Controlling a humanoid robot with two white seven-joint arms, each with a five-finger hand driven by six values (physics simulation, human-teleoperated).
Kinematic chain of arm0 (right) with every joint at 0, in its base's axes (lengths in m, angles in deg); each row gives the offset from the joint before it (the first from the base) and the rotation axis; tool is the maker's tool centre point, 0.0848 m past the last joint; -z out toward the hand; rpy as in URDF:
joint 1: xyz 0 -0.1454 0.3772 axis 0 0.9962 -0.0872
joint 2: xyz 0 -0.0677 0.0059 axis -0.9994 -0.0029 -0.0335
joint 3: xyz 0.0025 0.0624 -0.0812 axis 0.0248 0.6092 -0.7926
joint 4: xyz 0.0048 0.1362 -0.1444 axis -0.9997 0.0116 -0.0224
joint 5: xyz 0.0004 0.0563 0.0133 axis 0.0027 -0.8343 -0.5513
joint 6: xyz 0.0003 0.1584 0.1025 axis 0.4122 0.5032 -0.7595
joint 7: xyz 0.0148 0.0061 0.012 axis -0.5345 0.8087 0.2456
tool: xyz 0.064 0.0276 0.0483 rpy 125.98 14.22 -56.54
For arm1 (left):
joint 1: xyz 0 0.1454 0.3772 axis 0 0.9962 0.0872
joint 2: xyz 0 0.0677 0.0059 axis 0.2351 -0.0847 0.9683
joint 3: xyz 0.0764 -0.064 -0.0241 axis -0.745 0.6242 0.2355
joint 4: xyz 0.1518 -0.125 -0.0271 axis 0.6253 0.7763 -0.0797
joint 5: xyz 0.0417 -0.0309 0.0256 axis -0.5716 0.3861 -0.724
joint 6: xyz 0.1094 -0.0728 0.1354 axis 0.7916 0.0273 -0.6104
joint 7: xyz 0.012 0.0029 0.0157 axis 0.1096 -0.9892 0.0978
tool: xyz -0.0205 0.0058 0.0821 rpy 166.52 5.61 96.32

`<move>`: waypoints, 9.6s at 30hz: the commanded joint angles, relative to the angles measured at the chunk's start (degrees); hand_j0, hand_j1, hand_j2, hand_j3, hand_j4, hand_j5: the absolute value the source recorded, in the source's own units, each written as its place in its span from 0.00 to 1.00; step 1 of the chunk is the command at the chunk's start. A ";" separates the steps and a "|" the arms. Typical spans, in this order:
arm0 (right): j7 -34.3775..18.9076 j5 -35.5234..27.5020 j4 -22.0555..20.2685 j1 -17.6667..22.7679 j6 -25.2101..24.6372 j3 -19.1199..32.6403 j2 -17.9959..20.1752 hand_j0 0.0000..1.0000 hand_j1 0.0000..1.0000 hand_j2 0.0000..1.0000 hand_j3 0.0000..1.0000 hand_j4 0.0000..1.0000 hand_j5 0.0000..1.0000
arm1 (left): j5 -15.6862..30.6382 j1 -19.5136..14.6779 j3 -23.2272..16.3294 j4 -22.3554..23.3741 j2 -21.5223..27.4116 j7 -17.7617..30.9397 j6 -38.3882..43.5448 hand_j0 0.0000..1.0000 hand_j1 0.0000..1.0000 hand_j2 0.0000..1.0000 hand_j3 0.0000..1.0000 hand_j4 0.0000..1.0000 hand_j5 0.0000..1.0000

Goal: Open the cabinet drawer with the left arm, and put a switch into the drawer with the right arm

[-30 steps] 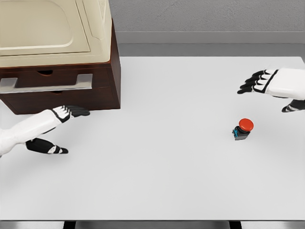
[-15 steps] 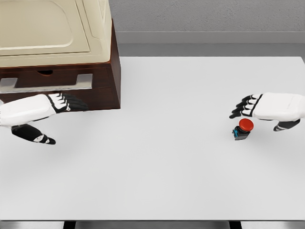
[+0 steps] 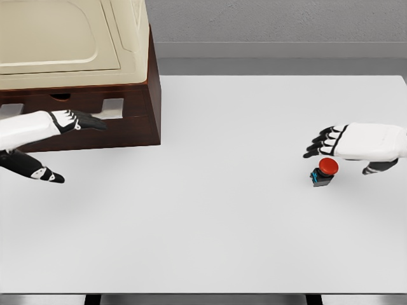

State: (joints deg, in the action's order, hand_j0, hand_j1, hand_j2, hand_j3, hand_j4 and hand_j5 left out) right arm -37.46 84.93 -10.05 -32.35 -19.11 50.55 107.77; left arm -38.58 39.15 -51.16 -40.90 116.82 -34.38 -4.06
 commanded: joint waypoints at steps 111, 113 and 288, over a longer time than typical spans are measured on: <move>0.02 7.56 2.18 -0.53 -0.14 -3.43 -3.89 1.00 1.00 1.00 1.00 1.00 1.00 | 24.98 -5.99 -2.84 0.07 5.94 18.07 22.52 0.95 0.95 0.95 0.95 0.95 0.95; 0.02 7.65 2.18 -0.53 -0.14 -3.43 -3.89 1.00 1.00 1.00 1.00 1.00 1.00 | 26.47 -6.78 -2.84 0.07 6.91 18.07 21.81 0.96 0.96 0.96 0.96 0.96 0.96; 0.02 4.22 14.23 -46.93 -0.14 -24.26 -52.85 1.00 1.00 1.00 1.00 1.00 1.00 | 26.56 -9.59 -2.49 7.98 6.38 18.07 18.12 1.00 1.00 1.00 1.00 1.00 1.00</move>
State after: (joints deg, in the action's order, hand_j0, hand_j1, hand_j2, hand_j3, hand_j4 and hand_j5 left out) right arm -37.46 89.37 6.12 -78.49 -19.09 25.70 52.60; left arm -12.44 29.55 -53.77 -32.53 123.13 -16.31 14.21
